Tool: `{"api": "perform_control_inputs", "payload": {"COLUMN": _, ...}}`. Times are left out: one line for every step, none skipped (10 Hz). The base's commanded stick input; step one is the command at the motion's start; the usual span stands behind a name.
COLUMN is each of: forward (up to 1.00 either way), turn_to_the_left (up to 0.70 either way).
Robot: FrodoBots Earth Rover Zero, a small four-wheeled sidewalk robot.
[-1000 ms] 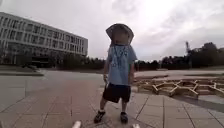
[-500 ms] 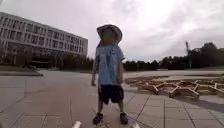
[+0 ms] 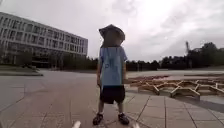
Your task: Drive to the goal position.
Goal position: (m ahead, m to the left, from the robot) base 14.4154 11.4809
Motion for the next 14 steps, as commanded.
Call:
{"api": "perform_control_inputs", "payload": {"forward": 0.0, "turn_to_the_left": 0.23}}
{"api": "perform_control_inputs", "payload": {"forward": 0.0, "turn_to_the_left": 0.52}}
{"api": "perform_control_inputs", "payload": {"forward": 0.0, "turn_to_the_left": 0.7}}
{"api": "perform_control_inputs", "payload": {"forward": 0.0, "turn_to_the_left": 0.7}}
{"api": "perform_control_inputs", "payload": {"forward": 0.0, "turn_to_the_left": 0.7}}
{"api": "perform_control_inputs", "payload": {"forward": 0.0, "turn_to_the_left": 0.7}}
{"api": "perform_control_inputs", "payload": {"forward": 0.0, "turn_to_the_left": 0.7}}
{"api": "perform_control_inputs", "payload": {"forward": 0.0, "turn_to_the_left": 0.7}}
{"api": "perform_control_inputs", "payload": {"forward": 0.0, "turn_to_the_left": 0.7}}
{"api": "perform_control_inputs", "payload": {"forward": 0.0, "turn_to_the_left": 0.7}}
{"api": "perform_control_inputs", "payload": {"forward": 0.0, "turn_to_the_left": 0.7}}
{"api": "perform_control_inputs", "payload": {"forward": 0.0, "turn_to_the_left": 0.19}}
{"api": "perform_control_inputs", "payload": {"forward": 0.0, "turn_to_the_left": 0.0}}
{"api": "perform_control_inputs", "payload": {"forward": 0.0, "turn_to_the_left": 0.0}}
